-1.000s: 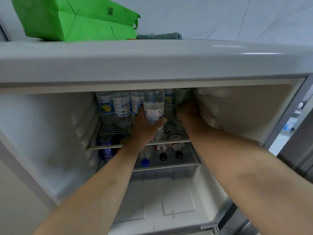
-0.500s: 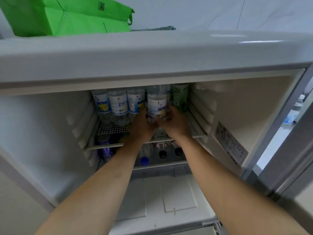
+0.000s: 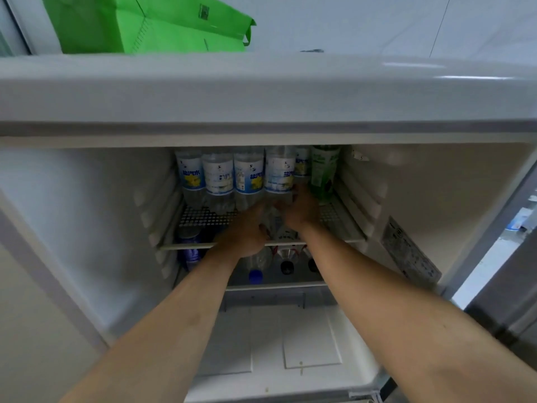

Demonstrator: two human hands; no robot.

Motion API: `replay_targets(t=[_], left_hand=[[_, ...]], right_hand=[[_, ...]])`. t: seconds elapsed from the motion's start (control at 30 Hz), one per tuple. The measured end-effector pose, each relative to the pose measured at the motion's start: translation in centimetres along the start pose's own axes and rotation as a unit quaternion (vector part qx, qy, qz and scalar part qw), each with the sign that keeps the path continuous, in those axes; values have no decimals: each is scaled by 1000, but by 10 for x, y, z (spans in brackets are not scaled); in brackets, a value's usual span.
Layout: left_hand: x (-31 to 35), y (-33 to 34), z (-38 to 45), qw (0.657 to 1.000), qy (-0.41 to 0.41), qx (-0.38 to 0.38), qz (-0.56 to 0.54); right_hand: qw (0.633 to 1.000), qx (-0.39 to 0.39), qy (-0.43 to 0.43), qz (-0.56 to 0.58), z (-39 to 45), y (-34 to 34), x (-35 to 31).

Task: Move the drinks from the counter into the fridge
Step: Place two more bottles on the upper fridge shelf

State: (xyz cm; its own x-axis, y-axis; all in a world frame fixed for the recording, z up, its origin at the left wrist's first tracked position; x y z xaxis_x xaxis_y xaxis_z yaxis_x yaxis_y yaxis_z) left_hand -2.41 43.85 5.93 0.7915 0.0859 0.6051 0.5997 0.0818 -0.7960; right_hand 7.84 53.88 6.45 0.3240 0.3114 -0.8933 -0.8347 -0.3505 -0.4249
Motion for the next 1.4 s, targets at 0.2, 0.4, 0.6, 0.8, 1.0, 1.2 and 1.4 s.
replay_targets(t=[0.2,0.4,0.6,0.8,1.0,1.2,1.4], left_hand=[[-6,-10,-7,998,-18,57,-30],[-8,-12,-16,995,-29,82,-51],[-10,-17,-41,983,-33,156,-88],[-2,-15,-91,979,-10,188,-82],[-6,-21,-138,982,-8,176,-69],[-5,-8,-188,973,36,194,-124],[27,29,-223,938,124,260,-195]], right_hand=[[999,-9,21,-31,14,4,-1],[997,8,15,-73,18,7,0],[997,12,13,-73,18,7,3],[987,13,40,-152,9,5,-4],[981,26,61,-185,-28,7,-13],[981,113,2,-158,-122,8,-24],[987,118,19,-105,-233,-12,19]])
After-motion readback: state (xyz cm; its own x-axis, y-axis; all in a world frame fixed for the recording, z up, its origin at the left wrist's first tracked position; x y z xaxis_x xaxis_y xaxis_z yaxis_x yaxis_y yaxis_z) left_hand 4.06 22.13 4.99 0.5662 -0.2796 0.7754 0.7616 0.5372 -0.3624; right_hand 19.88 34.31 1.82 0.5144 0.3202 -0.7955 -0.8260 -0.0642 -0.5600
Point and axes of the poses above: each hand's wrist, its own z-axis towards the middle knuckle, its own y-axis out of the palm, x = y × z, the point moved 7 cm from there along z, towards the middle knuckle, and after that the axes turned 11 degrees about -x, right-handed, at the moved point
